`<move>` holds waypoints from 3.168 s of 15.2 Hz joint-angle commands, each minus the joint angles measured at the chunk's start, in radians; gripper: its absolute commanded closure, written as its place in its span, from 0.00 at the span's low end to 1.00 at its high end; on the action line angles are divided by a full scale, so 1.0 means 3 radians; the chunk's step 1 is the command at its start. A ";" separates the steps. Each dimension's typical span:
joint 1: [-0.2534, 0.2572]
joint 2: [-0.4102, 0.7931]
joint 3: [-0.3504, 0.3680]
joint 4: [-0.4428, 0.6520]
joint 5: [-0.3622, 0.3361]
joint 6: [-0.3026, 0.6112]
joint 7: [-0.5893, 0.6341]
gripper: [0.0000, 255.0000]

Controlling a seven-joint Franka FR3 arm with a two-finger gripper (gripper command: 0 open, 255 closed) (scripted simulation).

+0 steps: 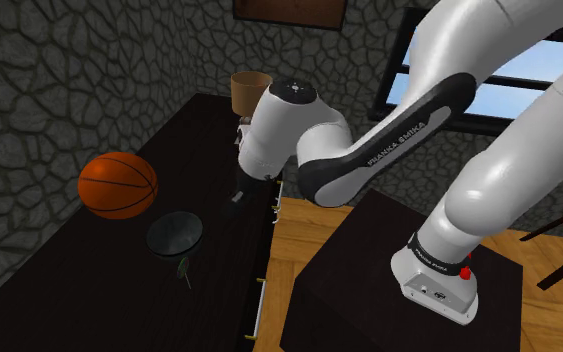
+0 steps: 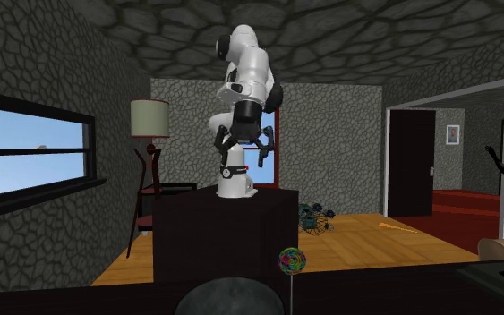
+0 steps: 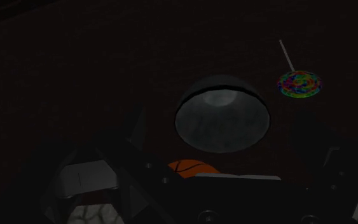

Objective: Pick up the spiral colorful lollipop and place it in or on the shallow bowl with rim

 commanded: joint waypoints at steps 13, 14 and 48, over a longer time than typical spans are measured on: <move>0.0819 0.2329 -0.0461 0.1556 -0.3857 -0.0451 0.3111 0.00; 0.0912 0.2458 -0.0510 0.1678 -0.3946 -0.0492 0.3172 0.00; 0.1019 0.2740 -0.0582 0.2016 -0.3998 -0.0570 0.3095 1.00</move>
